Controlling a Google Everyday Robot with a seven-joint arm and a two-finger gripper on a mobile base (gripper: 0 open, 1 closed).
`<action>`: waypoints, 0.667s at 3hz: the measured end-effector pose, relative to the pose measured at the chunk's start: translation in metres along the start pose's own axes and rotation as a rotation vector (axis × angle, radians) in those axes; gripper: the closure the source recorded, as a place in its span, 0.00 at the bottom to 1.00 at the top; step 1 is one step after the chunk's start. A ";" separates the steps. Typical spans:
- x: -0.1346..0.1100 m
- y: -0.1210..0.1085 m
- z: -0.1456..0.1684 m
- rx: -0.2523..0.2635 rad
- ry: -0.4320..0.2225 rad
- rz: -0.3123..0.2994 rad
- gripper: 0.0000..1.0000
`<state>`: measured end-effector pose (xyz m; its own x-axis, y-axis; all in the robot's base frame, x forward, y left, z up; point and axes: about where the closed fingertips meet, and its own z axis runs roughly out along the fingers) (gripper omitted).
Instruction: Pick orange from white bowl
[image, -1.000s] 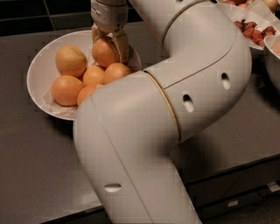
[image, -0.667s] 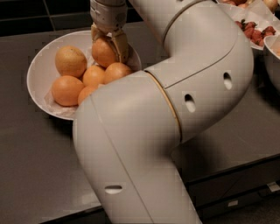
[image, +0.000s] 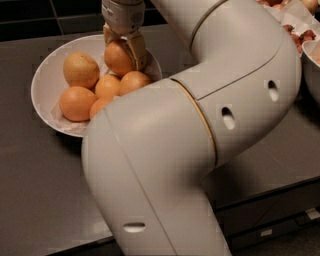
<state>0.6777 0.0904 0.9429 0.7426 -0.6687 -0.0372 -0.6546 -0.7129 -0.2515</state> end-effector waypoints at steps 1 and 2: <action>-0.002 0.000 -0.007 0.020 0.012 -0.005 1.00; -0.005 0.002 -0.014 0.042 0.022 -0.013 1.00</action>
Offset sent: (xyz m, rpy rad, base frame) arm -0.0241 -0.0061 0.0195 0.0161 -0.0611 0.0118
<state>0.6712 0.0893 0.9561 0.7473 -0.6643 -0.0125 -0.6382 -0.7124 -0.2919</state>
